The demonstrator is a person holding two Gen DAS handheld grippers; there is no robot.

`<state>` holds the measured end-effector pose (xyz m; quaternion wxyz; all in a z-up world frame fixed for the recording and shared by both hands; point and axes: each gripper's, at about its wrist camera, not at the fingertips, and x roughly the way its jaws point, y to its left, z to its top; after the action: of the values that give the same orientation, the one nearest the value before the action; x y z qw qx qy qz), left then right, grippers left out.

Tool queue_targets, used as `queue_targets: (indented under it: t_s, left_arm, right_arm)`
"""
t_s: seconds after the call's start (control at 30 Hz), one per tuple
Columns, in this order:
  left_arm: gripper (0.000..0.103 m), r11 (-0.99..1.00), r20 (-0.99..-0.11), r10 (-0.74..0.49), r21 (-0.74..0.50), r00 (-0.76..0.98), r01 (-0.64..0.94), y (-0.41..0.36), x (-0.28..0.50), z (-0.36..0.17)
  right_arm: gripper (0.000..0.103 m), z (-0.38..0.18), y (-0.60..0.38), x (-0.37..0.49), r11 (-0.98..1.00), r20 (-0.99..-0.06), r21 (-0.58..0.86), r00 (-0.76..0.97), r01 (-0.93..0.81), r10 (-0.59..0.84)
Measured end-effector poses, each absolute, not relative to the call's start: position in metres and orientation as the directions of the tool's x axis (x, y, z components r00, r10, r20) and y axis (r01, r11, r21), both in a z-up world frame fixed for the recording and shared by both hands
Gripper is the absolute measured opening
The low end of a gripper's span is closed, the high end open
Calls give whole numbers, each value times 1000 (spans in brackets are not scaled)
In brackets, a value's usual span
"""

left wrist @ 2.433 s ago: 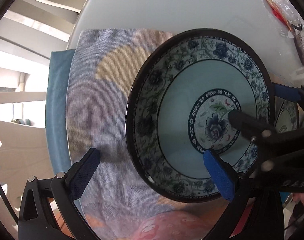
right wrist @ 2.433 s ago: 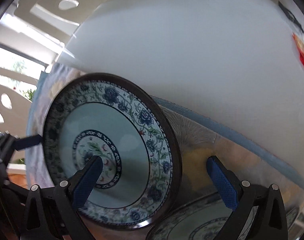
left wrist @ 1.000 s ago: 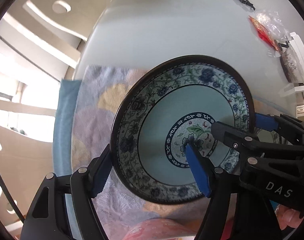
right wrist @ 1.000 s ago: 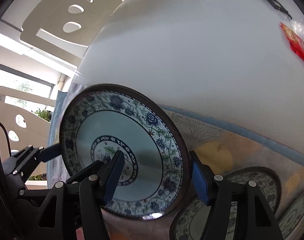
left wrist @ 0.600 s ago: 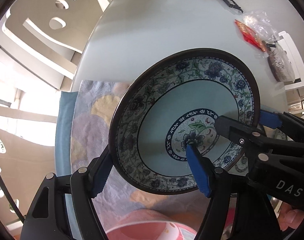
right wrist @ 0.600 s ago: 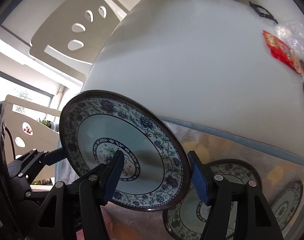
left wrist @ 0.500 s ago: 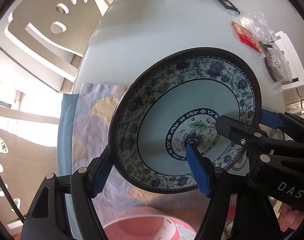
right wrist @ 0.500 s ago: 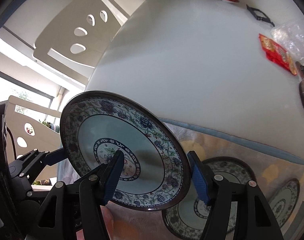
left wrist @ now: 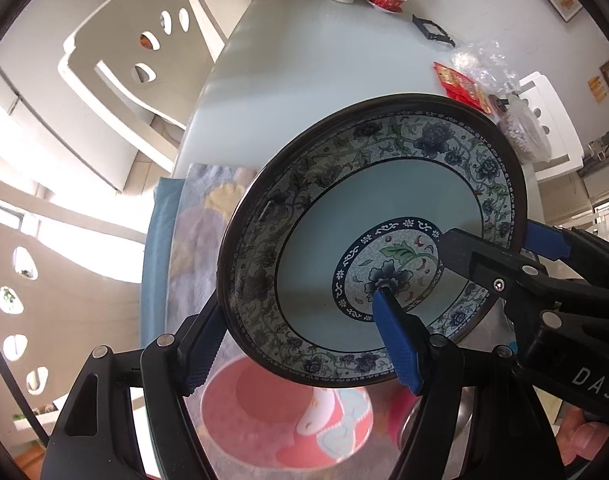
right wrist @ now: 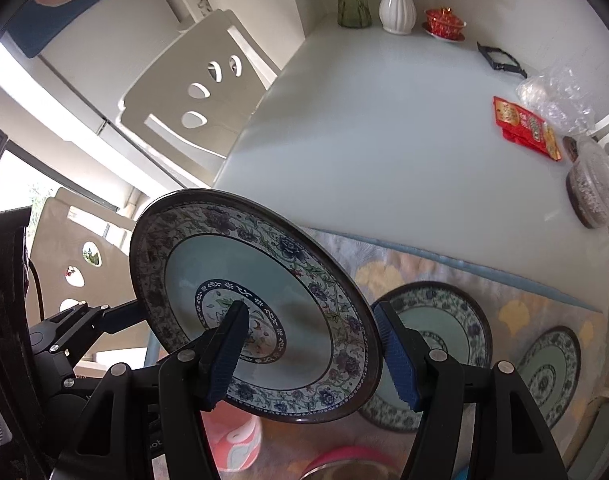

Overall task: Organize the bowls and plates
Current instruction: 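Lift the floral plate off the tablecloth with both grippers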

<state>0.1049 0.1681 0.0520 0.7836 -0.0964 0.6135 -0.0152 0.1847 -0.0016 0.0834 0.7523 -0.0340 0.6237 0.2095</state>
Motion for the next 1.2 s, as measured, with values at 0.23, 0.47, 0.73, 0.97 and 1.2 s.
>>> queue_targets:
  t_s: [0.23, 0.47, 0.73, 0.97, 1.2]
  left_arm:
    - [70, 981, -954, -157, -179, 255, -67, 168, 70, 70]
    - [70, 982, -956, -151, -174, 252, -71, 160, 28, 81]
    - [70, 974, -963, -131, -170, 236, -152, 152, -27, 76]
    - [70, 967, -973, -128, -165, 190, -194, 147, -69, 56]
    - [70, 963, -981, -126, -156, 145, -219, 144, -104, 36]
  right_arm:
    - [64, 107, -4, 147, 918, -946, 209, 169, -338, 278]
    - [64, 120, -15, 102, 918, -940, 229, 170, -325, 294]
    - [64, 118, -23, 48, 886, -939, 250, 125, -390, 320]
    - [64, 103, -33, 4, 863, -941, 277, 63, -422, 333]
    - [64, 85, -35, -32, 851, -943, 298, 4, -433, 332]
